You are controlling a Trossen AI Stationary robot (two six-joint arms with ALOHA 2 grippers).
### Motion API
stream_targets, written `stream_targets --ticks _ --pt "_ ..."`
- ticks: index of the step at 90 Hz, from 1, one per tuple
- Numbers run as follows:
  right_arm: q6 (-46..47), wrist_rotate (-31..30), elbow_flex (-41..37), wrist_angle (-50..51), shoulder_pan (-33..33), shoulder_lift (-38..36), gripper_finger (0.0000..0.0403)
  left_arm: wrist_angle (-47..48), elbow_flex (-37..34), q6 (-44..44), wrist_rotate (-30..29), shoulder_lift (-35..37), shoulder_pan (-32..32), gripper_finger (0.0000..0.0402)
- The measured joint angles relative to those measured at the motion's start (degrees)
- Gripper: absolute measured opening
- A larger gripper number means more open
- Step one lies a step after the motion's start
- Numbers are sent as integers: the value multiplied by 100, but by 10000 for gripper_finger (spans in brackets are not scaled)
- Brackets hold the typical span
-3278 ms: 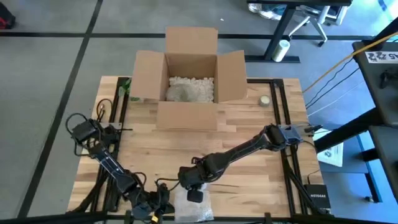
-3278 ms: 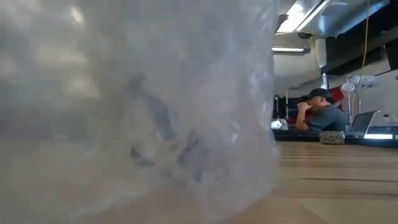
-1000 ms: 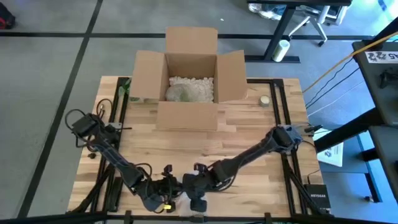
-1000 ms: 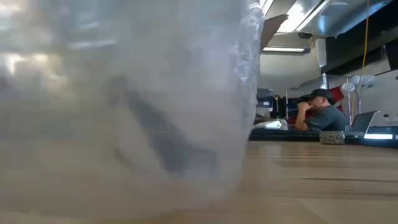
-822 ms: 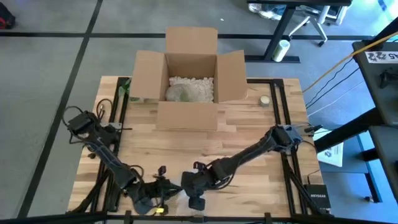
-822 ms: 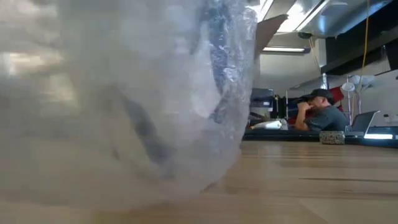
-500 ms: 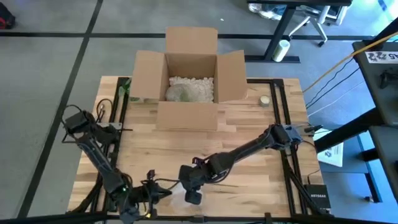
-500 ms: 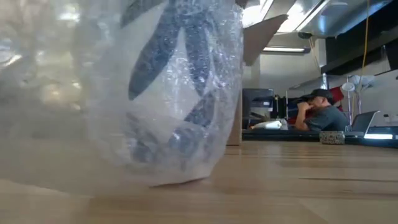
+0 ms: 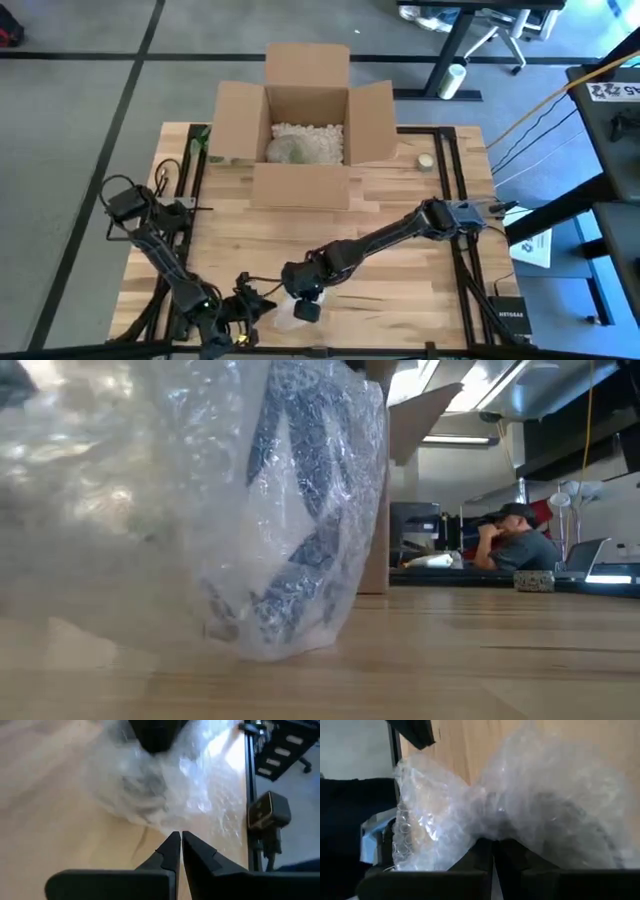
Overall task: Wrap mug
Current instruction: Wrap the blue mug with the bubble wrap
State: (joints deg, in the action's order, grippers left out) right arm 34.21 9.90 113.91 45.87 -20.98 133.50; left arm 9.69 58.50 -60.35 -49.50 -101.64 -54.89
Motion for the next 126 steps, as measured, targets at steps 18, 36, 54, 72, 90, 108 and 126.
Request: stream_targets --ticks 18,36,54,72,90,108,126 --pt "-55 -149 -1 95 -4 -16 0 -339 0 -16 125 -298 122 0" --pt "-104 -540 0 681 4 -34 0 -1091 0 579 474 -608 457 0" --pt "-206 -1269 -7 977 0 -34 0 -1079 0 887 533 -633 669 0" --pt "-284 -1631 -17 878 124 -35 0 -713 0 864 544 -628 781 0" --pt "-251 -1516 -40 820 105 -197 0 -431 -61 739 542 -623 926 0" --pt "-82 -1587 -66 786 38 -451 0 -1476 -937 835 580 -293 989 0" --pt "72 -1424 -50 689 3 -512 0 -1510 -1862 688 591 483 980 0"
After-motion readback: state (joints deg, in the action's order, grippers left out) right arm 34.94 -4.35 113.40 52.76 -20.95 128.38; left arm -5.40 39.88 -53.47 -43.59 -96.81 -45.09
